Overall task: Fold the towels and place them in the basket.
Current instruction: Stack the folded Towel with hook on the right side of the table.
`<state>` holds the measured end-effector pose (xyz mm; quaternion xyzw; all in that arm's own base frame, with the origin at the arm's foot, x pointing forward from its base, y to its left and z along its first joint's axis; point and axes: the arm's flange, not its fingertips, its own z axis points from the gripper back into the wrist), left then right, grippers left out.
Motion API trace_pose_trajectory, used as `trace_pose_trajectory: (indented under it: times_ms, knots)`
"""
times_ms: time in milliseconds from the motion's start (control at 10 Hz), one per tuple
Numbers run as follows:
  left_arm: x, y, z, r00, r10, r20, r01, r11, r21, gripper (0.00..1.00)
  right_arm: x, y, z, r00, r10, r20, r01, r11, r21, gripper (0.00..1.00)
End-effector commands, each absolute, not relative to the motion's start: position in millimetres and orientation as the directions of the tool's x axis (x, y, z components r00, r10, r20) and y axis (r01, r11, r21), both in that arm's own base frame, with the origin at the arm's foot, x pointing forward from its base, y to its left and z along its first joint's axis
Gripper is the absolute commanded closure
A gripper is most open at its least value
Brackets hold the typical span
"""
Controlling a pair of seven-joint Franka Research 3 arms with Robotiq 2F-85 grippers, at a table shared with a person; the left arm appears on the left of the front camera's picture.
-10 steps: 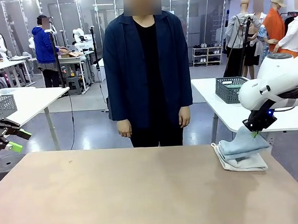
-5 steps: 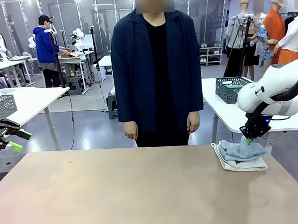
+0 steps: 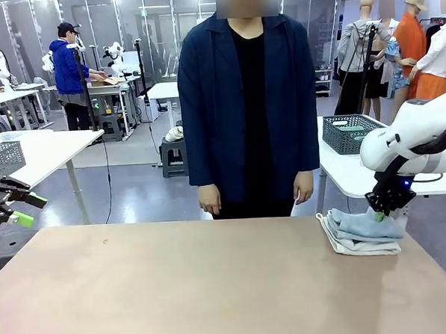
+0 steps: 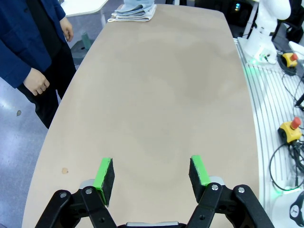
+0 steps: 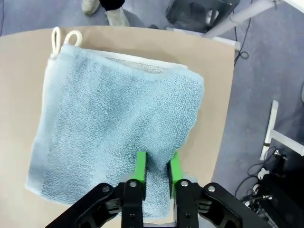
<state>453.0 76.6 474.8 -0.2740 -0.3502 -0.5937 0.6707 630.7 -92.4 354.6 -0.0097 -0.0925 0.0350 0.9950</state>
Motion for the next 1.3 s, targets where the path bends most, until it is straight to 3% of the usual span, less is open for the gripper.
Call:
trace_pose_trajectory:
  times_ms: [0, 100, 200, 300, 900, 1200]
  knots:
    - [451, 77, 476, 0.04, -0.597, 0.801, 0.989, 0.138, 0.053, 0.19, 632, -87, 369, 0.987, 0.031, 0.156, -0.024, 0.999, -0.046, 0.73]
    - [451, 77, 476, 0.04, -0.597, 0.801, 0.989, 0.138, 0.053, 0.19, 628, -86, 382, 0.988, 0.025, 0.152, -0.017, 0.998, -0.056, 0.36]
    - [451, 77, 476, 0.04, -0.597, 0.801, 0.989, 0.138, 0.053, 0.19, 625, -86, 394, 0.988, 0.024, 0.152, -0.014, 0.998, -0.068, 0.53]
    - [451, 77, 476, 0.04, -0.597, 0.801, 0.989, 0.138, 0.053, 0.19, 619, -86, 416, 0.988, 0.023, 0.154, -0.01, 0.996, -0.083, 0.16]
    - [451, 77, 476, 0.04, -0.597, 0.801, 0.989, 0.138, 0.053, 0.19, 527, -53, 637, 0.973, 0.126, 0.194, -0.105, 0.988, -0.114, 0.16]
    - [451, 77, 476, 0.04, -0.597, 0.801, 0.989, 0.138, 0.053, 0.19, 477, -33, 697, 0.969, 0.129, 0.21, -0.111, 0.989, -0.093, 0.16]
